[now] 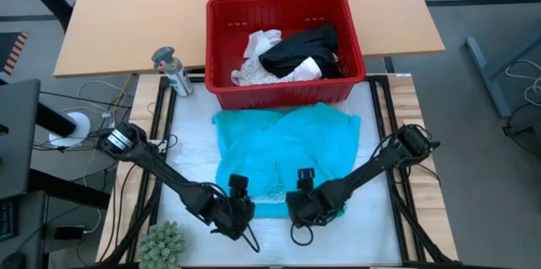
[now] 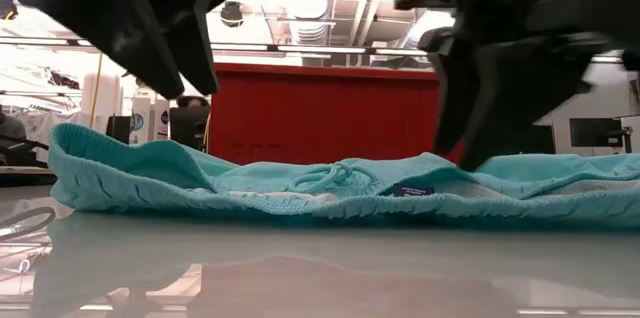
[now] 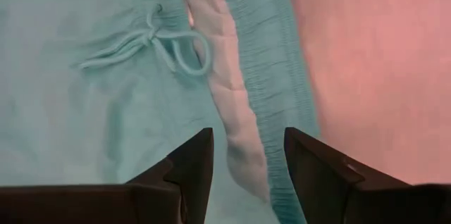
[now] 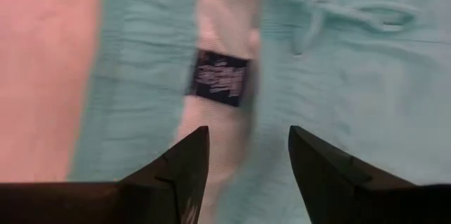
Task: Fold laundry
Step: Fold the light blue shorts
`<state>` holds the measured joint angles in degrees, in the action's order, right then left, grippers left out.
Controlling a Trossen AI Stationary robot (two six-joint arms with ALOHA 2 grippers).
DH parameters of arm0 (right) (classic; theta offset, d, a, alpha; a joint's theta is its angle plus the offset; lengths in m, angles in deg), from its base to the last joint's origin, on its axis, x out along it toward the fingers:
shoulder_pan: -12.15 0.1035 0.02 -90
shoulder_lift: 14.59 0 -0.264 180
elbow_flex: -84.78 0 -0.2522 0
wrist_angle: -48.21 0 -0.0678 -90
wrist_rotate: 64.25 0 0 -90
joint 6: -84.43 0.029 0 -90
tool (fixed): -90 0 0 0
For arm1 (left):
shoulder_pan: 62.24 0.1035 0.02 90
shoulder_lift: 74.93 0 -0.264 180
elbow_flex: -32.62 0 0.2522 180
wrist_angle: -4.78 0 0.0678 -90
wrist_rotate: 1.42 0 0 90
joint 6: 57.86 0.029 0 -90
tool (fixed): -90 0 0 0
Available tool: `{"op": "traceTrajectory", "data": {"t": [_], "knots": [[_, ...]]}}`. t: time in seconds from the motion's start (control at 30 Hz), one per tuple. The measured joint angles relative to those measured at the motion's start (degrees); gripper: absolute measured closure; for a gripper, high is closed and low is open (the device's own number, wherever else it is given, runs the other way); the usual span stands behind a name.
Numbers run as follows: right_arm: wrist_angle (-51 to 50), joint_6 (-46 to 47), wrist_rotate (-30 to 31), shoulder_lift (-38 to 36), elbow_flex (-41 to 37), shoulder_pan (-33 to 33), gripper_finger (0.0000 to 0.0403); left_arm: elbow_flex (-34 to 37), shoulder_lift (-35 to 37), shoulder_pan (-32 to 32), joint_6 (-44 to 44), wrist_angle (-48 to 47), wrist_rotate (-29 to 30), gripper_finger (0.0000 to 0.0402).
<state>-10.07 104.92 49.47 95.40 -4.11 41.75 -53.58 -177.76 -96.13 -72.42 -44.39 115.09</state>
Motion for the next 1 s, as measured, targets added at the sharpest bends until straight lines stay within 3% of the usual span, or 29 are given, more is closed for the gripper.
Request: {"op": "traceTrajectory", "data": {"t": [0.7, 0.83, 1.0], "knots": [[-0.9, 0.7, 2.1, 2.8, 0.0, -2.3, 0.0195, -0.6, -4.5, -0.1, -1.9, -9.8, -0.5, 0.0237], [-1.8, 1.5, 3.8, 2.5, 0.0, -2.3, 0.0228, -1.2, -6.1, 0.7, -4.6, -12.7, -3.2, 0.0251], [-2.0, 1.5, 4.3, 2.4, 0.0, -2.3, 0.0296, -1.5, -6.7, 1.5, -6.6, -13.9, -1.9, 0.0310]]}}
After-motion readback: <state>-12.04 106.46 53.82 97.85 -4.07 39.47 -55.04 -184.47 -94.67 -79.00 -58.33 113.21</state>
